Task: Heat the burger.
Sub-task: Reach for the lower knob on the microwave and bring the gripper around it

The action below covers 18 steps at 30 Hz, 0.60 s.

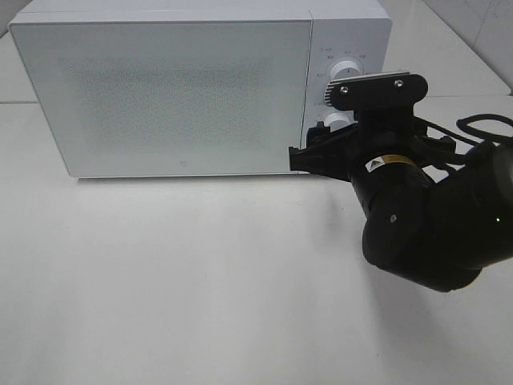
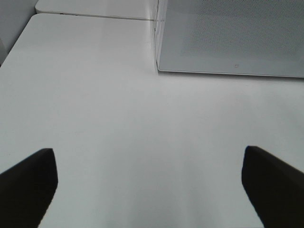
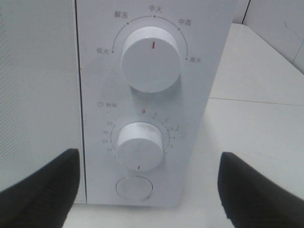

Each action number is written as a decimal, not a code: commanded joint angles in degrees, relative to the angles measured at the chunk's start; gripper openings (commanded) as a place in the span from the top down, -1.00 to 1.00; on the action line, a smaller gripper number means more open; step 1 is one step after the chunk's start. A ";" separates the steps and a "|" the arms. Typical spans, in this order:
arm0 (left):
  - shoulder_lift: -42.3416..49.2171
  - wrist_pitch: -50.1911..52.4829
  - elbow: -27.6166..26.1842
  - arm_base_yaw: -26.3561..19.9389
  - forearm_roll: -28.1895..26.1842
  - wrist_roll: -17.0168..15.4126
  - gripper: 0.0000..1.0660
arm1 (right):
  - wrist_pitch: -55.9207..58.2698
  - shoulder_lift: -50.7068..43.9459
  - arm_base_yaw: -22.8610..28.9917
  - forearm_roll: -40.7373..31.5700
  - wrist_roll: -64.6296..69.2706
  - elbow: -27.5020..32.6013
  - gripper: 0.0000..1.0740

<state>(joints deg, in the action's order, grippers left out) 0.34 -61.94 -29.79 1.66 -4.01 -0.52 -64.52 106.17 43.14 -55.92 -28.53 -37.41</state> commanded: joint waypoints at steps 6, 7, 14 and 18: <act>0.97 0.63 0.06 0.34 0.06 0.00 -0.83 | 2.75 2.81 -3.95 4.76 2.18 -4.35 -0.42; 0.97 0.63 0.06 0.34 0.06 0.00 -0.83 | 2.75 2.81 -3.95 4.76 2.18 -4.35 -0.42; 0.97 0.63 0.06 0.34 0.06 0.00 -0.83 | 3.04 4.98 -5.16 5.50 2.69 -6.76 -0.42; 0.97 0.63 0.06 0.34 0.06 0.00 -0.83 | 3.09 6.30 -5.16 6.02 2.86 -7.62 -0.42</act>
<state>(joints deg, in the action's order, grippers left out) 0.34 -61.94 -29.79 1.66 -4.01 -0.52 -61.36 112.47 38.16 -50.88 -26.24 -44.63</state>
